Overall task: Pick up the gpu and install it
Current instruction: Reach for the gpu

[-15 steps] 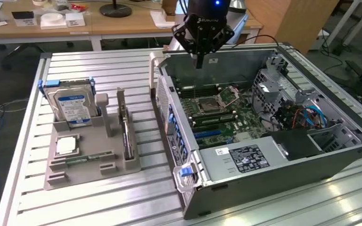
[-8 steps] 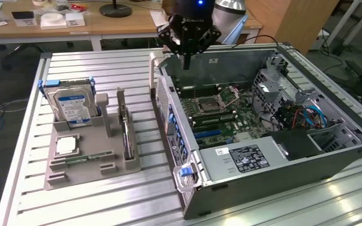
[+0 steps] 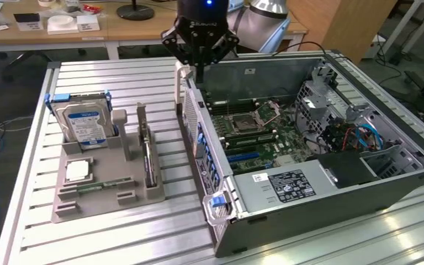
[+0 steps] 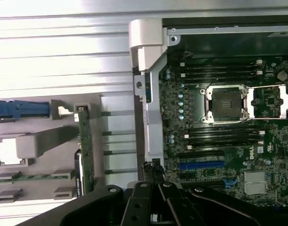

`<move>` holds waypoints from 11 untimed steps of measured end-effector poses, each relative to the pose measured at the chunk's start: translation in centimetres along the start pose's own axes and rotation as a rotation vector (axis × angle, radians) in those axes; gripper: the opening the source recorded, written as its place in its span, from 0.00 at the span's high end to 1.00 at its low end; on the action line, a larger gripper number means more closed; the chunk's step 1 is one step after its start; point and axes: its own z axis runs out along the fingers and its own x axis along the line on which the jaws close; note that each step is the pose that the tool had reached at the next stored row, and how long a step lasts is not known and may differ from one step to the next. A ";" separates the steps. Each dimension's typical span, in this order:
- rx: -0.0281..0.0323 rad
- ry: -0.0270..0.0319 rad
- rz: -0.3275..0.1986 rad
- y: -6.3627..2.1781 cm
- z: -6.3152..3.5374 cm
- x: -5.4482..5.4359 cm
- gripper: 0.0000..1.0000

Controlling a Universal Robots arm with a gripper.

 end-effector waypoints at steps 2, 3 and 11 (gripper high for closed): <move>0.0000 0.0000 0.000 -0.07 -0.02 0.9 0.89; 0.0000 -0.0001 0.000 -0.10 -0.03 1.4 0.89; -0.0001 -0.0001 0.000 -0.37 -0.12 5.0 0.89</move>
